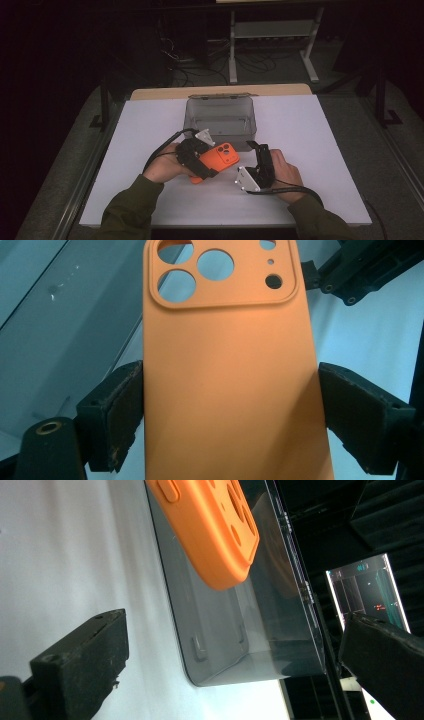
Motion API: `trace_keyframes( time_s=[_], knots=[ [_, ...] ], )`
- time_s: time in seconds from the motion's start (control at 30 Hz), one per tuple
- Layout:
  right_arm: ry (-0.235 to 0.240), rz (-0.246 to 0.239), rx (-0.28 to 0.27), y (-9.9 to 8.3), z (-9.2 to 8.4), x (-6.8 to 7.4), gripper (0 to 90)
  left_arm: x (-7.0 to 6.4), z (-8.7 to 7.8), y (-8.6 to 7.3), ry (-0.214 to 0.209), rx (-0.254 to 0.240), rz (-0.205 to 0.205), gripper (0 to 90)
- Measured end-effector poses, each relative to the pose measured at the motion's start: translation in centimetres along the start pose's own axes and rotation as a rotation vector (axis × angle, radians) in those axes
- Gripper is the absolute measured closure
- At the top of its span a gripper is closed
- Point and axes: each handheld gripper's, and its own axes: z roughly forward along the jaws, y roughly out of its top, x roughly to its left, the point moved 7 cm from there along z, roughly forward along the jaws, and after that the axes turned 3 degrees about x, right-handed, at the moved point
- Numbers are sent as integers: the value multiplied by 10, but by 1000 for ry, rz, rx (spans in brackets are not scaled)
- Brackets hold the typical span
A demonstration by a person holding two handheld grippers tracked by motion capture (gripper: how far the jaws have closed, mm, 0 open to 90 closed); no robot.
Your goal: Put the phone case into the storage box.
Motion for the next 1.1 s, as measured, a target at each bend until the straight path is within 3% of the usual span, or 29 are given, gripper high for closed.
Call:
trace_keyframes(
  time_s=[1.1],
  knots=[
    [-92, -177, -2, 5, -3, 3, 0, 1, 0, 0, 4, 5, -1, 146]
  ],
)
